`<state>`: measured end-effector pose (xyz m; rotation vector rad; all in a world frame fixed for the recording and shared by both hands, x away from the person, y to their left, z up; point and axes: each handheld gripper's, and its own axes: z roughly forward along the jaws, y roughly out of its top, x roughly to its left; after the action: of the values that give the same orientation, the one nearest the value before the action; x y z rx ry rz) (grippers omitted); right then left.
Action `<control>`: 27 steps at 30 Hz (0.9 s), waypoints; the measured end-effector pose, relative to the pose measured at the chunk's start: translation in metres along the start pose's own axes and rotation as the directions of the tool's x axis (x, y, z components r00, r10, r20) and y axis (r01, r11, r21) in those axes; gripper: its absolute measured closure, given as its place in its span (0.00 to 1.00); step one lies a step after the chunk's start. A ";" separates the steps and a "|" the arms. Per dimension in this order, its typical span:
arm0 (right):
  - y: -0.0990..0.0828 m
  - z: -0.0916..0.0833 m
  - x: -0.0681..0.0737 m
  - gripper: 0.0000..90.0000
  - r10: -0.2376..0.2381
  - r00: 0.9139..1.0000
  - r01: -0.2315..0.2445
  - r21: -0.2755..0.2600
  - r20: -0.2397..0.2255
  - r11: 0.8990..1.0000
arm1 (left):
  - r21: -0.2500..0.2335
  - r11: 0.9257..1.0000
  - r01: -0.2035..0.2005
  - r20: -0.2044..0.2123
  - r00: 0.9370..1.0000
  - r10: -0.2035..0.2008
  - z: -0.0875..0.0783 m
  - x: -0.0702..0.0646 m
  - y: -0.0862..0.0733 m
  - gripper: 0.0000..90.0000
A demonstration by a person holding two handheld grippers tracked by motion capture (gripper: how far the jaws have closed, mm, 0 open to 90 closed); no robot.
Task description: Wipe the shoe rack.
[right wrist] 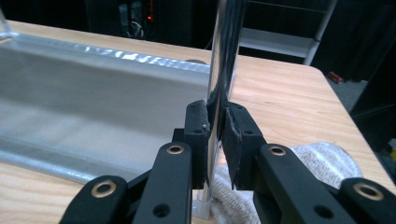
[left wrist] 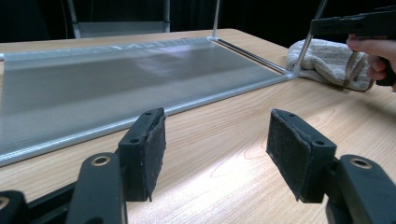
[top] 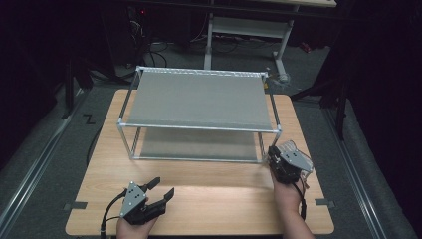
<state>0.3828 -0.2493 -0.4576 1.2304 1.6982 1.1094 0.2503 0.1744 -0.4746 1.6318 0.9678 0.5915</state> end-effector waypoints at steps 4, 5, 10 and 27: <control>0.001 0.004 -0.003 0.89 0.001 1.000 -0.001 0.003 0.006 1.000 | 0.001 1.000 -0.004 -0.008 1.000 0.004 -0.001 0.002 0.001 0.42; 0.001 0.004 -0.003 0.89 0.001 1.000 -0.001 0.003 0.007 1.000 | -0.004 1.000 -0.005 -0.023 1.000 0.005 -0.002 0.004 0.002 0.42; 0.001 0.004 -0.004 0.89 -0.001 1.000 0.001 0.007 0.004 1.000 | 0.004 1.000 0.010 -0.125 0.992 -0.010 -0.007 0.032 0.015 0.45; -0.007 -0.046 0.024 0.51 0.022 0.993 -0.028 -0.049 -0.114 0.998 | 0.034 0.999 0.031 -0.113 0.993 -0.027 -0.008 0.041 0.002 0.44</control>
<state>0.3326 -0.2366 -0.4502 1.1795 1.7318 1.2516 0.2670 0.2126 -0.4746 1.6274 1.0887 0.6556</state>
